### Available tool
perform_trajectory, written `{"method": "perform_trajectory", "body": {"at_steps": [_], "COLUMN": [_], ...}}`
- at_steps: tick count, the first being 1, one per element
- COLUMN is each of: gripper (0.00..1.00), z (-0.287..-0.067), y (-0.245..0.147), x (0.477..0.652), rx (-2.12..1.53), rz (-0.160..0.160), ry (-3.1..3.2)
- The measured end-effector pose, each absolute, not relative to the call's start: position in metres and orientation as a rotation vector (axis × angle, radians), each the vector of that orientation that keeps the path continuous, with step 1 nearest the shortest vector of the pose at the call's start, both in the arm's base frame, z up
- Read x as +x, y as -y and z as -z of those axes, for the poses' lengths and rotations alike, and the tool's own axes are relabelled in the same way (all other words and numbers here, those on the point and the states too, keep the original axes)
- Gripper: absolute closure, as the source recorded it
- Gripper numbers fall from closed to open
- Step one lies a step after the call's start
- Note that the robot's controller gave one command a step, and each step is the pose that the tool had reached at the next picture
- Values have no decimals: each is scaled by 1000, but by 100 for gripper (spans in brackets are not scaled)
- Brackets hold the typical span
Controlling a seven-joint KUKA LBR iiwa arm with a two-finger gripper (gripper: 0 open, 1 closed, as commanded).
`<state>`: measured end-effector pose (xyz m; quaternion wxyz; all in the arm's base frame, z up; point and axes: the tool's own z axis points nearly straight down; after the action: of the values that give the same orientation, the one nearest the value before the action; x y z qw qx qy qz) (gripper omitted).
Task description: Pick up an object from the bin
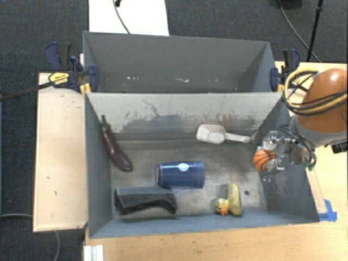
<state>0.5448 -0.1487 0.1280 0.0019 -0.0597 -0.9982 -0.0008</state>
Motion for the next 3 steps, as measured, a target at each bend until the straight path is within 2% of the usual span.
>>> {"method": "perform_trajectory", "body": {"at_steps": [1, 3], "gripper": [100, 100], "z": [-146, -165], "y": [149, 149], "x": [547, 547], "rx": [-187, -185], "rz": [0, 0], "ry": [3141, 3141]}}
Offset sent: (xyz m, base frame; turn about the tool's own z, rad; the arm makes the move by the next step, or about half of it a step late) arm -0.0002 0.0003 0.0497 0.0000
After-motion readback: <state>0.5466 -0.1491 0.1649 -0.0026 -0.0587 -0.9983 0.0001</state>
